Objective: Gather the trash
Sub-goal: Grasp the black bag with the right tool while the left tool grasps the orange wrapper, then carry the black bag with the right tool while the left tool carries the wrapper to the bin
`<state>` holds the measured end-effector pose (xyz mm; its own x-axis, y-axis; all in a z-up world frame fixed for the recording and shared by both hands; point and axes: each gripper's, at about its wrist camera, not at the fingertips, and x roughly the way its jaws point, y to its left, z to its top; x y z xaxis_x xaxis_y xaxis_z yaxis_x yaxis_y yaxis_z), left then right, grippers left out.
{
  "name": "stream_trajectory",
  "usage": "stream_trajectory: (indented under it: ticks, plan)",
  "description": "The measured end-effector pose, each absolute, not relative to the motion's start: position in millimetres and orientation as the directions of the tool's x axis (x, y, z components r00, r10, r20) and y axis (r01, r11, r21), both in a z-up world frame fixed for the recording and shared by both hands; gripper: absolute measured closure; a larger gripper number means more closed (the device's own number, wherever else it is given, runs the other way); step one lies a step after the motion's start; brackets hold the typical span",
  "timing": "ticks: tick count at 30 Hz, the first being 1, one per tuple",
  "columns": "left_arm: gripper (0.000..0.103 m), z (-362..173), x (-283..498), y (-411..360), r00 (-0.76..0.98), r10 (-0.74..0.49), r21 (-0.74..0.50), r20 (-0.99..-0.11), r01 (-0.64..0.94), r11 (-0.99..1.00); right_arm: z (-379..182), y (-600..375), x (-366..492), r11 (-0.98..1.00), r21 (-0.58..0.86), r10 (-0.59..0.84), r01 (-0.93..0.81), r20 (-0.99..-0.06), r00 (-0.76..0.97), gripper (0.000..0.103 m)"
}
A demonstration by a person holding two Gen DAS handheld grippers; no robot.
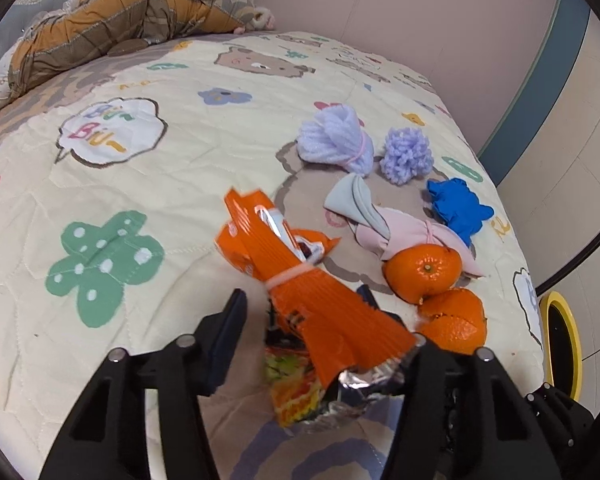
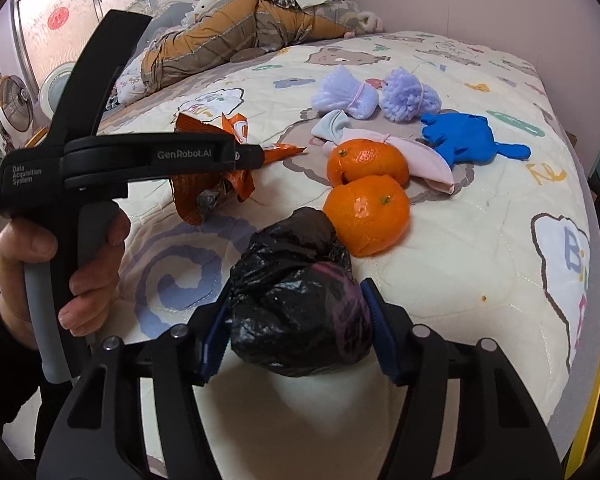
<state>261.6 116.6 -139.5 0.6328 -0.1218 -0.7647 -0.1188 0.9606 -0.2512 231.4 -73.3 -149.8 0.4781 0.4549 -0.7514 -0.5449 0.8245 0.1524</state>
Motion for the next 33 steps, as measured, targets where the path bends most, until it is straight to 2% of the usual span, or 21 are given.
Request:
stream_trajectory:
  ticks: [3, 8, 22, 33]
  plan:
    - [0.068, -144, 265, 111, 0.623, -0.119, -0.236, -0.773, -0.109, 0.966, -150, -76, 233, 0.826, 0.167, 0.461, -0.538, -0.749, 0.475, 0.055]
    - [0.072, -140, 262, 111, 0.637, -0.13, -0.246, -0.76, -0.097, 0.964, -147, -81, 231, 0.828, 0.169, 0.468, -0.535, -0.735, 0.491, 0.061]
    - [0.072, -97, 234, 119, 0.706, -0.119, -0.244, -0.698, -0.078, 0.967, -109, -104, 215, 0.826, 0.213, 0.512, -0.522, -0.671, 0.537, 0.063]
    - [0.072, -62, 212, 83, 0.746, -0.153, -0.23, -0.648, 0.001, 0.973, -65, -147, 200, 0.862, 0.207, 0.484, -0.463, -0.612, 0.626, 0.063]
